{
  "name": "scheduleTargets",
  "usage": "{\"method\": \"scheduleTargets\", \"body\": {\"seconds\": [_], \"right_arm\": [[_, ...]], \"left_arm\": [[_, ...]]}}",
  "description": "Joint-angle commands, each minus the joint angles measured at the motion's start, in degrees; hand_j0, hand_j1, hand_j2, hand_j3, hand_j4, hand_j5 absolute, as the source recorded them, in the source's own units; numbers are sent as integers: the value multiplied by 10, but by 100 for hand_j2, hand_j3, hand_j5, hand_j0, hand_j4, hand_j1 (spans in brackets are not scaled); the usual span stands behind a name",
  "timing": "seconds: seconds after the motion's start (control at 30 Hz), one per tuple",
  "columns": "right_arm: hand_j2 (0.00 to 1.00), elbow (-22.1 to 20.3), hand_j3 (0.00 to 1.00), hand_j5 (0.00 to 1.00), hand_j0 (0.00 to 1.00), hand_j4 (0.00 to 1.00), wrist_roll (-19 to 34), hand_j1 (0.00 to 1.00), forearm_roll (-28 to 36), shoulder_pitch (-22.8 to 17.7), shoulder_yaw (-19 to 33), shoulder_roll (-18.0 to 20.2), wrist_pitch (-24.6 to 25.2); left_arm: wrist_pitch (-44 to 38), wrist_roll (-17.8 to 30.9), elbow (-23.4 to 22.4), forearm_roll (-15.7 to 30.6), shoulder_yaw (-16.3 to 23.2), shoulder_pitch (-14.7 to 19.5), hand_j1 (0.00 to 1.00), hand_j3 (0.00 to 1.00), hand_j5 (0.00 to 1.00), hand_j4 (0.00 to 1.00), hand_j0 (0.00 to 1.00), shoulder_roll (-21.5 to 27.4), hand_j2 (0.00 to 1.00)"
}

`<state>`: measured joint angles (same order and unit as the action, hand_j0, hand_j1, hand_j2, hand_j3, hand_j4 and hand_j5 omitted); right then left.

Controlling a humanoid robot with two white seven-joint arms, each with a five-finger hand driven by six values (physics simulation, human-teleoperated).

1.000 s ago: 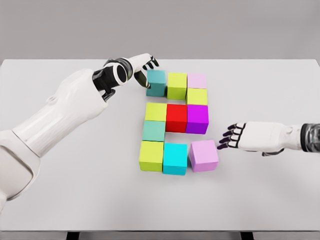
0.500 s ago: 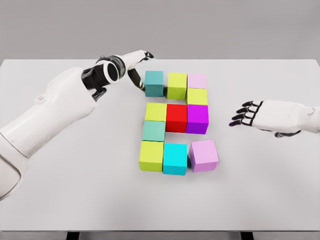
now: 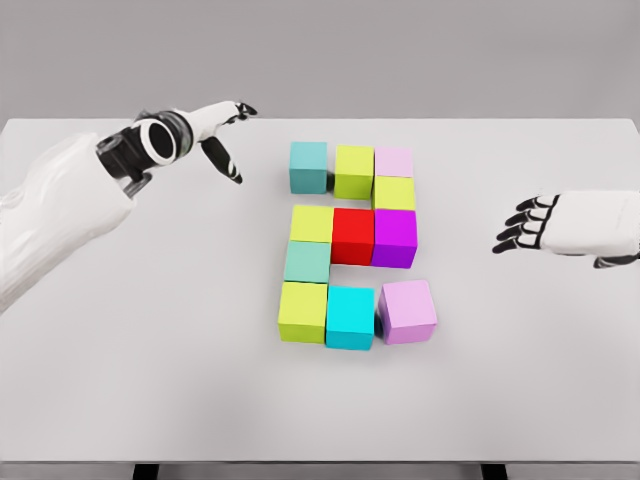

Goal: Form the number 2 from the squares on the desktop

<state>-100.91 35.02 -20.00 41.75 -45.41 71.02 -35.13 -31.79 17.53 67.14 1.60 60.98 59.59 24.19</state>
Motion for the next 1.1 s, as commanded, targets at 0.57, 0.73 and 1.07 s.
{"method": "scheduleTargets", "body": {"seconds": [0.57,0.73,1.07], "right_arm": [[100,-3,100,100,100,100,0,100,3,23,-120,-42,1],[100,-3,100,100,100,100,0,100,3,24,-135,-54,1],[100,-3,100,100,100,100,0,100,3,25,-135,-68,1]], "left_arm": [[121,175,18,-90,176,134,100,100,100,100,100,80,100],[121,175,8,-90,176,132,100,100,100,100,100,69,100],[154,175,-37,-99,177,127,100,100,100,100,100,10,100]]}}
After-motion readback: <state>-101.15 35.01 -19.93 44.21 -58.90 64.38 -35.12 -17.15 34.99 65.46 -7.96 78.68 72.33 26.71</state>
